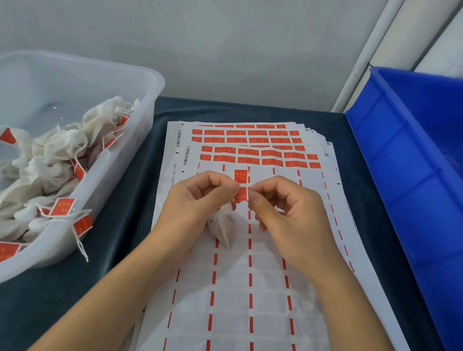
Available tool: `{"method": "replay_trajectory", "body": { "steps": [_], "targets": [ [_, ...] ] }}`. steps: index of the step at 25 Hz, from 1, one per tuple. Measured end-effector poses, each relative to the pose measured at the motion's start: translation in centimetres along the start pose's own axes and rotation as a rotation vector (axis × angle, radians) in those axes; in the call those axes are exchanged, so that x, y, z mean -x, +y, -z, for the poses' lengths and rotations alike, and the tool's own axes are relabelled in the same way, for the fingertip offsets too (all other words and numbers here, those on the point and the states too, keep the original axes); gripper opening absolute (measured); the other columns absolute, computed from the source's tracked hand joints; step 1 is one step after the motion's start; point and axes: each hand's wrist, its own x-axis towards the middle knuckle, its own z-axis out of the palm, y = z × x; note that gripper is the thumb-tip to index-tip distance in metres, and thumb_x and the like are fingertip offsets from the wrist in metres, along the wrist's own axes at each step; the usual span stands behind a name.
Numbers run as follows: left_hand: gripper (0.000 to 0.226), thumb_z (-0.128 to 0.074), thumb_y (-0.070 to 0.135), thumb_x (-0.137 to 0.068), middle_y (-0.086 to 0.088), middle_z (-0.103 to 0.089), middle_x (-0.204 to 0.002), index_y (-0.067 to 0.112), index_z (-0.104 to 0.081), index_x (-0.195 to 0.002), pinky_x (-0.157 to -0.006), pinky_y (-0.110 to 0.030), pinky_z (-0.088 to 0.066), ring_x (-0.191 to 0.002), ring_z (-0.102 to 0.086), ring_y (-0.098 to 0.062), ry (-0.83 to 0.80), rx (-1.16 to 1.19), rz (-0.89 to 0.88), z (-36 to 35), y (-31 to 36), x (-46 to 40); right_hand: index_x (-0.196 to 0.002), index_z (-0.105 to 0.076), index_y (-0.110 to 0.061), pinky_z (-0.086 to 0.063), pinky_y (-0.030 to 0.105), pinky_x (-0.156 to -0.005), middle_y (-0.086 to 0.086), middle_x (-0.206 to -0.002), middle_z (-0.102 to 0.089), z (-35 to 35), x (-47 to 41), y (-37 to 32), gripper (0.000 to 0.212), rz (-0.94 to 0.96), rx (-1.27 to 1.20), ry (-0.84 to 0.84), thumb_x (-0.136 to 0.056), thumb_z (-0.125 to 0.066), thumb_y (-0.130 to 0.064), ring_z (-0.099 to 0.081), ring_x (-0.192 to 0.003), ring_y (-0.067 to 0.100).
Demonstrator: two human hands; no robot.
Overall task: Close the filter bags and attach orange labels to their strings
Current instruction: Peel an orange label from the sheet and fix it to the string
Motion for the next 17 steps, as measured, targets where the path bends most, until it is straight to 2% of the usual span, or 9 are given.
{"method": "replay_trajectory", "body": {
  "steps": [3, 7, 11, 17],
  "targets": [
    [0.013, -0.076, 0.023, -0.091, 0.000, -0.079, -0.090, 0.027, -0.079, -0.078, -0.076, -0.017, -0.056, -0.083, -0.074, -0.011, 0.009, -0.012, -0.029, -0.28, 0.17, 0.16, -0.095, -0.071, -0.032, -0.056, 0.015, -0.072, -0.018, -0.084, -0.071, 0.18, 0.01, -0.04, 0.005, -0.013, -0.039, 0.005, -0.098, -0.068, -0.030, -0.068, -0.079, 0.007],
    [0.015, -0.074, 0.017, -0.094, 0.003, -0.078, -0.084, 0.021, -0.077, -0.080, -0.074, -0.013, -0.055, -0.080, -0.074, -0.008, 0.002, -0.033, -0.039, -0.28, 0.40, 0.36, -0.096, -0.071, -0.029, -0.057, 0.019, -0.071, -0.012, -0.083, -0.071, 0.38, 0.03, -0.17, 0.006, -0.030, -0.086, -0.012, -0.100, -0.067, -0.028, -0.068, -0.075, 0.011],
    [0.009, -0.073, 0.018, -0.095, 0.001, -0.079, -0.083, 0.018, -0.076, -0.087, -0.071, -0.013, -0.055, -0.078, -0.074, -0.009, -0.002, -0.127, -0.044, -0.27, 0.37, 0.31, -0.097, -0.071, -0.030, -0.058, 0.019, -0.072, -0.013, -0.084, -0.071, 0.36, 0.04, -0.11, 0.005, -0.042, -0.078, -0.020, -0.100, -0.066, -0.030, -0.068, -0.077, 0.010],
    [0.014, -0.071, 0.028, -0.097, 0.003, -0.077, -0.082, 0.026, -0.078, -0.085, -0.070, -0.012, -0.054, -0.078, -0.072, -0.013, -0.030, -0.255, -0.068, -0.13, 0.33, 0.19, -0.097, -0.071, -0.030, -0.058, 0.020, -0.070, -0.011, -0.086, -0.072, 0.36, 0.08, -0.02, 0.006, -0.053, -0.089, -0.021, -0.100, -0.066, -0.029, -0.068, -0.077, 0.011]
  ]
}}
